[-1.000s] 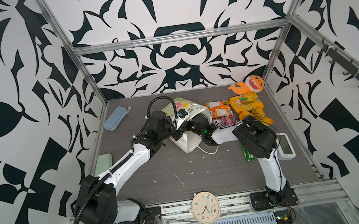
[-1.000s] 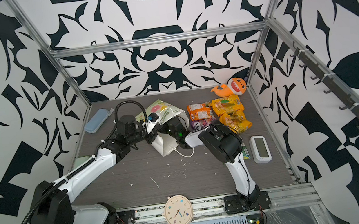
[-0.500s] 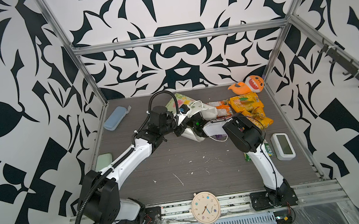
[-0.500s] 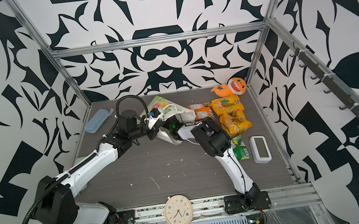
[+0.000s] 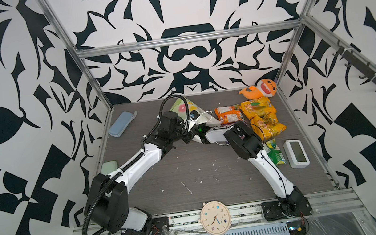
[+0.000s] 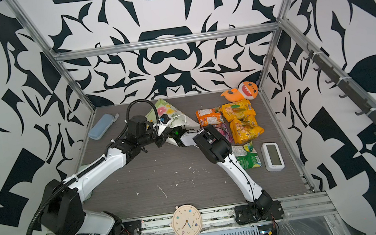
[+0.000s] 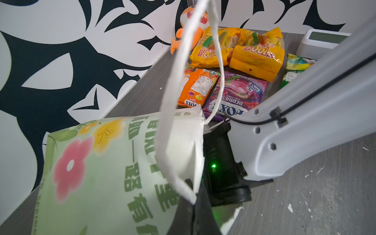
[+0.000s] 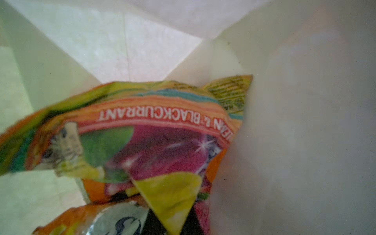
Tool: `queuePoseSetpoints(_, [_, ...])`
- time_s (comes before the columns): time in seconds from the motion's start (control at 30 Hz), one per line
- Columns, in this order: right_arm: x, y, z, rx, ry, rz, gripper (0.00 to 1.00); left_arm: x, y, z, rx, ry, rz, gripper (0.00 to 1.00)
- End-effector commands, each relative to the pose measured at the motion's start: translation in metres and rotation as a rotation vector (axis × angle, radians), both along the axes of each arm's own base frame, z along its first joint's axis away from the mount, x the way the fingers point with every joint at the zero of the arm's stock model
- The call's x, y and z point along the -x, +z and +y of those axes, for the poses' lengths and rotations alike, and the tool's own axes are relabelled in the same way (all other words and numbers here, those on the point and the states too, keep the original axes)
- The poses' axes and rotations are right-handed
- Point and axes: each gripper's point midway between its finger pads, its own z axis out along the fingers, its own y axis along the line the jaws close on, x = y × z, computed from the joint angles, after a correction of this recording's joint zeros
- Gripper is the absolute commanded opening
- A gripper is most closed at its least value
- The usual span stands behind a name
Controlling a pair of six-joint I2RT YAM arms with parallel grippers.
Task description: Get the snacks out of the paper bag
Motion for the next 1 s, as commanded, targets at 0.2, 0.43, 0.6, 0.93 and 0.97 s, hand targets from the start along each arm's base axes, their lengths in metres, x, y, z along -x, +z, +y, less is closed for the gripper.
queuePoseSetpoints(0.2, [-0.002, 0.089, -0.021, -0.113, -0.011, -0.168, 0.0, 0.032, 0.014, -0.016, 0.044, -0.099, -0.065, 0.0])
queuePoseSetpoints(0.43, [0.027, 0.103, -0.032, -0.145, 0.032, -0.191, 0.0, 0.021, 0.0, -0.007, -0.011, -0.034, -0.064, 0.0])
queuePoseSetpoints(0.6, [0.049, 0.113, -0.046, -0.124, 0.043, -0.205, 0.0, 0.014, -0.01, 0.002, -0.049, 0.008, -0.054, 0.0])
queuePoseSetpoints(0.93, [0.087, 0.113, -0.07, -0.108, 0.057, -0.181, 0.0, 0.007, -0.014, 0.011, -0.082, 0.056, -0.045, 0.0])
queuePoseSetpoints(0.97, [0.09, 0.113, -0.072, -0.104, 0.059, -0.179, 0.0, 0.007, -0.014, 0.012, -0.084, 0.057, -0.045, 0.0])
